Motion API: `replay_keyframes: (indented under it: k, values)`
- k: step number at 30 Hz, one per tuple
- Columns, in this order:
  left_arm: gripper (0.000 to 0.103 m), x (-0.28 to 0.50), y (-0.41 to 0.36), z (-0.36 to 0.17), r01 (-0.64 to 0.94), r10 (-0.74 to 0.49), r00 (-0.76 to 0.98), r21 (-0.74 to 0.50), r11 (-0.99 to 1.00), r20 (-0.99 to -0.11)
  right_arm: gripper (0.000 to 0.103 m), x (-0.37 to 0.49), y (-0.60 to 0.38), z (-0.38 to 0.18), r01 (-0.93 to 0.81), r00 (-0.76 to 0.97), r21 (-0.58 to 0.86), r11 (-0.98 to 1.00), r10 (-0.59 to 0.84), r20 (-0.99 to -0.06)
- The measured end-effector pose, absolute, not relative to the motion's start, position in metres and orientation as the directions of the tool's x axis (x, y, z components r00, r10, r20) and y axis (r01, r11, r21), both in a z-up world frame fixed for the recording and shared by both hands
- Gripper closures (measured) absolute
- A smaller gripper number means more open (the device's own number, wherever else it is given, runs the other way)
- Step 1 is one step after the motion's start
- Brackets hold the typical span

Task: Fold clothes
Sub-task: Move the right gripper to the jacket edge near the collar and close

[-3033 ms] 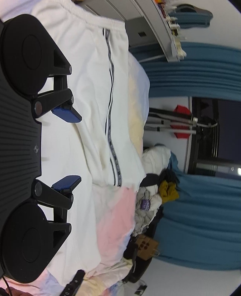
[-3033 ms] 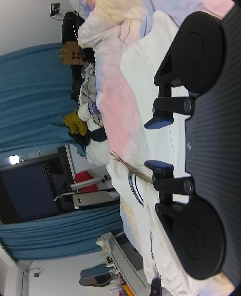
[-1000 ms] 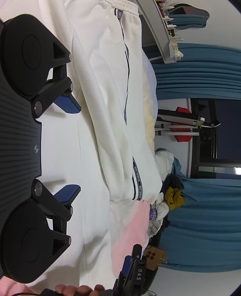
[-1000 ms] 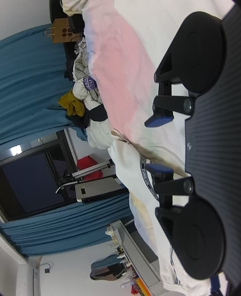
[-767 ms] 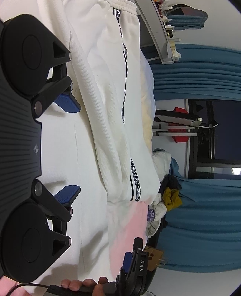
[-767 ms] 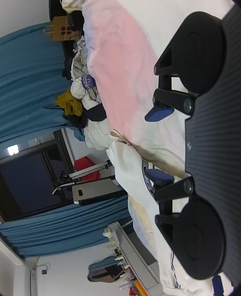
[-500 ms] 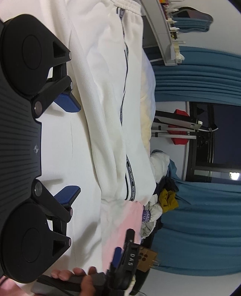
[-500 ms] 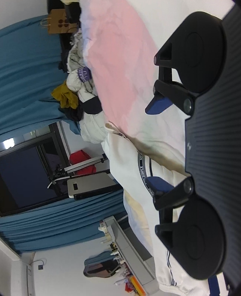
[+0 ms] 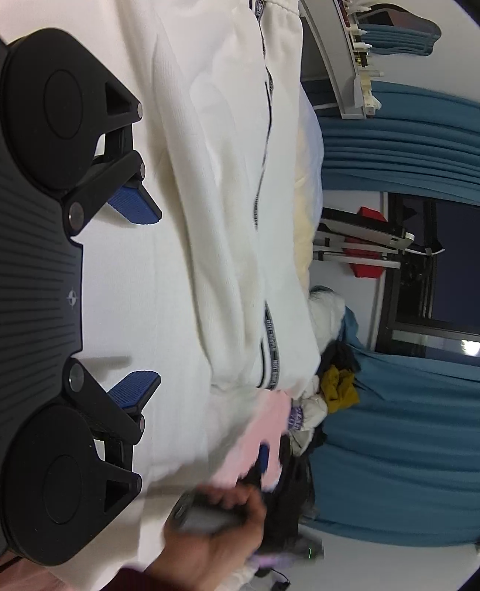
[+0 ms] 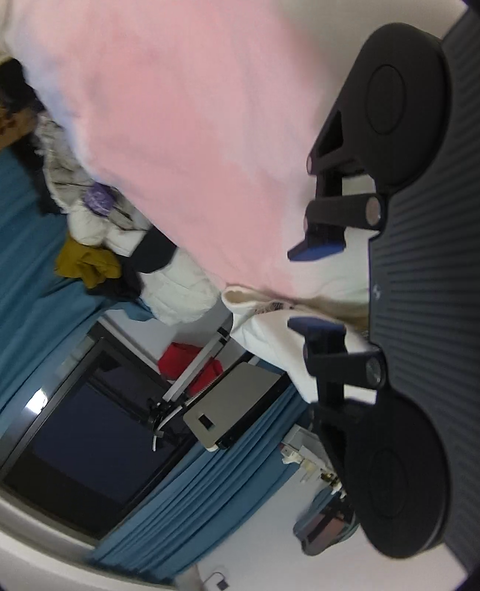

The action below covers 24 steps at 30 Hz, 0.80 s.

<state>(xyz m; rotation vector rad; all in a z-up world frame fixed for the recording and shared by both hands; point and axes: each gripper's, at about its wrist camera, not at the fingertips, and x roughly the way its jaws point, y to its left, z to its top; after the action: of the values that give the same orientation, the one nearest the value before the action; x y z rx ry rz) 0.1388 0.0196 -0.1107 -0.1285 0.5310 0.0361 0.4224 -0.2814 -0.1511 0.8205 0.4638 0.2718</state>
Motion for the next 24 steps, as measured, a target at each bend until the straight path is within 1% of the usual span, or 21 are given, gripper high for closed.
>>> replay_keyframes:
  k: [2,5,9,14,15,16,20,24]
  values:
    - [0.015,0.14,0.026,-0.113,-0.067,-0.008,0.865,-0.13,0.989,-0.502,0.069,0.451,-0.271,-0.155,-0.051,0.865,0.778,0.626,0.417,-0.28]
    - [0.015,0.148,0.034,-0.12,-0.082,-0.016,0.86,-0.168,0.982,-0.511,0.069,0.492,-0.253,-0.163,-0.014,0.854,0.791,0.612,0.419,-0.309]
    - [0.015,0.163,0.053,-0.131,-0.129,-0.04,0.84,-0.27,0.954,-0.542,0.069,0.529,-0.234,-0.171,0.027,0.863,0.8,0.599,0.39,-0.322]
    - [0.014,0.169,0.07,-0.134,-0.147,-0.046,0.854,-0.325,0.934,-0.518,0.07,0.555,-0.22,-0.175,0.088,0.878,0.817,0.57,0.343,-0.334]
    - [0.014,0.169,0.072,-0.135,-0.147,-0.045,0.858,-0.328,0.933,-0.511,0.09,0.556,-0.218,-0.172,0.087,0.884,0.804,0.588,0.326,-0.334]
    - [0.014,0.169,0.074,-0.136,-0.148,-0.047,0.859,-0.335,0.931,-0.51,0.096,0.555,-0.218,-0.168,0.079,0.891,0.791,0.606,0.313,-0.329]
    - [0.014,0.165,0.078,-0.133,-0.155,-0.045,0.862,-0.347,0.925,-0.505,0.096,0.537,-0.226,-0.141,0.022,0.916,0.735,0.677,0.282,-0.287]
    - [0.014,0.158,0.078,-0.124,-0.157,-0.033,0.874,-0.347,0.925,-0.484,0.096,0.507,-0.252,-0.096,-0.011,0.937,0.651,0.759,0.234,-0.258]
